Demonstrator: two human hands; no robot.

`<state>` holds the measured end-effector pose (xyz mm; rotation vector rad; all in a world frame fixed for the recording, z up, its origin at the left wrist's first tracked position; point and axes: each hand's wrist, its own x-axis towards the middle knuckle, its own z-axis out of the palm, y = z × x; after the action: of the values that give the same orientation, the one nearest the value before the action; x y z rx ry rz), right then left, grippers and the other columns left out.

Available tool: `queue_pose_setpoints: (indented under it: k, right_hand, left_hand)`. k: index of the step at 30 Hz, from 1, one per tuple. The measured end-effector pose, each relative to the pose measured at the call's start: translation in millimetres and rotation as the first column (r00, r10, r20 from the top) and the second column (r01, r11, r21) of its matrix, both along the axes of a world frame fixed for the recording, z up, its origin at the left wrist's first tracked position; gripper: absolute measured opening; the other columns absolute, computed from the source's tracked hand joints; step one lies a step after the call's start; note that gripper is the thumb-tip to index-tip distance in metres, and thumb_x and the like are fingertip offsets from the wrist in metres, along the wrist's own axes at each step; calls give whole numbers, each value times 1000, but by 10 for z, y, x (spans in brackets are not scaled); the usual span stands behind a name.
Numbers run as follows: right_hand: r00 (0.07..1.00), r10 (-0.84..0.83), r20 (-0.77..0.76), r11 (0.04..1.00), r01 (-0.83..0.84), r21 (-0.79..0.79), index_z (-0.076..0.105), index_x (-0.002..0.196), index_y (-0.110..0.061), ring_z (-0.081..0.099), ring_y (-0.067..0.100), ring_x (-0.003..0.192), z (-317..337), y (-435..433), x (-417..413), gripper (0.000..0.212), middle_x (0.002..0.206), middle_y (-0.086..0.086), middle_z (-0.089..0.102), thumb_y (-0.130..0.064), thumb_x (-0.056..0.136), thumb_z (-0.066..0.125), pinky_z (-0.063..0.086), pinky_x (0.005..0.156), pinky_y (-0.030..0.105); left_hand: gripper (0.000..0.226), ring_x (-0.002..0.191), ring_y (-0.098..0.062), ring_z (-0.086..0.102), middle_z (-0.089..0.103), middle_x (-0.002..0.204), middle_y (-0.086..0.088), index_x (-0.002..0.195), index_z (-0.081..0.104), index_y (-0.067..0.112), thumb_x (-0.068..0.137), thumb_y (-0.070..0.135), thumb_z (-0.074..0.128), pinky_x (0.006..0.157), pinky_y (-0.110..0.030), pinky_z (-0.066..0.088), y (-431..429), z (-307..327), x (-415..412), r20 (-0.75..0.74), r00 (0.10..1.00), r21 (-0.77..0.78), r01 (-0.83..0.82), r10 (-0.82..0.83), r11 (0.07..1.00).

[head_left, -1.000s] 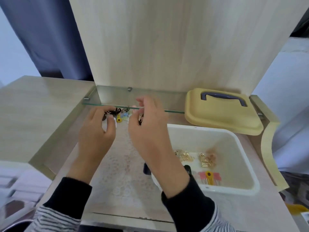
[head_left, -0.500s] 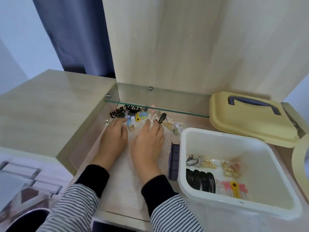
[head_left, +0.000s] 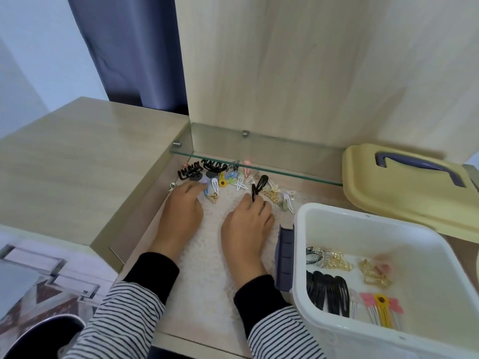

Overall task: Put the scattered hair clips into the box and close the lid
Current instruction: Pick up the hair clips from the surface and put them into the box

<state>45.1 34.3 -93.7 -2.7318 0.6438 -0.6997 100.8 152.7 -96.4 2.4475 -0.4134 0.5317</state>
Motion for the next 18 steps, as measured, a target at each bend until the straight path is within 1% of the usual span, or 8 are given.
queue_pose_setpoints:
  k: [2, 3, 6, 8, 10, 13, 16, 18]
  right_hand:
    - [1000, -11, 29, 1000, 12, -25, 61, 98, -8, 50, 30, 85, 10, -5, -19, 34, 95, 12, 58, -7, 65, 69, 39, 69, 38]
    - [999, -12, 43, 1000, 13, -28, 60, 98, -8, 49, 30, 86, 11, -9, -27, 33, 97, 13, 58, -7, 66, 68, 39, 69, 38]
    - [999, -15, 47, 1000, 16, -8, 58, 114, -7, 49, 32, 96, 13, -18, -48, 44, 115, 16, 55, -13, 70, 61, 41, 76, 40]
    - [999, -17, 30, 1000, 16, 6, 58, 116, -7, 49, 32, 97, 15, -22, -57, 45, 117, 16, 55, -16, 71, 60, 41, 77, 41]
    - [1000, -5, 24, 1000, 5, -2, 61, 107, -8, 50, 31, 93, 7, -27, -56, 35, 109, 14, 58, -17, 73, 61, 40, 75, 41]
    - [1000, 13, 26, 999, -12, -30, 62, 95, -9, 51, 29, 86, 6, -39, -58, 23, 99, 11, 60, -16, 73, 64, 40, 70, 39]
    - [999, 13, 46, 999, -11, -33, 60, 94, -11, 51, 27, 81, 23, -32, -71, 24, 93, 10, 58, -14, 71, 67, 40, 67, 37]
    - [998, 1, 63, 1000, 0, -11, 61, 100, -11, 50, 27, 83, 36, -25, -79, 31, 97, 10, 58, -15, 70, 67, 40, 68, 36]
  left_hand:
    - [40, 101, -28, 62, 66, 113, -12, 109, 70, 3, 79, -9, 46, 89, -33, 49, -12, 22, -31, 10, 1000, -59, -22, 23, 998]
    - [35, 98, -27, 62, 67, 110, -11, 104, 70, 3, 80, -6, 46, 86, -31, 49, -18, 22, -40, 12, 999, -86, -35, 36, 996]
    - [19, 92, -23, 60, 66, 104, -7, 93, 69, 6, 86, 3, 52, 80, -33, 50, -21, 16, -36, -16, 997, -140, -78, 76, 987]
    - [13, 93, -23, 58, 64, 101, -6, 91, 66, 7, 87, 8, 54, 82, -33, 48, -12, 0, -8, -25, 997, -137, -80, 77, 987]
    - [11, 96, -24, 58, 64, 103, -6, 97, 64, 8, 88, 12, 58, 85, -32, 45, -2, -5, 10, -22, 997, -101, -75, 73, 992]
    - [28, 106, -26, 57, 62, 117, -7, 116, 61, 8, 88, 13, 57, 93, -37, 45, -11, 5, 4, -37, 997, -6, -61, 60, 998]
    - [35, 109, -26, 55, 61, 122, -7, 124, 57, 10, 89, 14, 55, 94, -39, 44, -12, 21, -14, -52, 996, 38, -67, 68, 997]
    - [36, 110, -27, 55, 61, 123, -7, 126, 58, 11, 90, 14, 53, 95, -39, 44, -7, 15, -12, -48, 997, 54, -65, 67, 996]
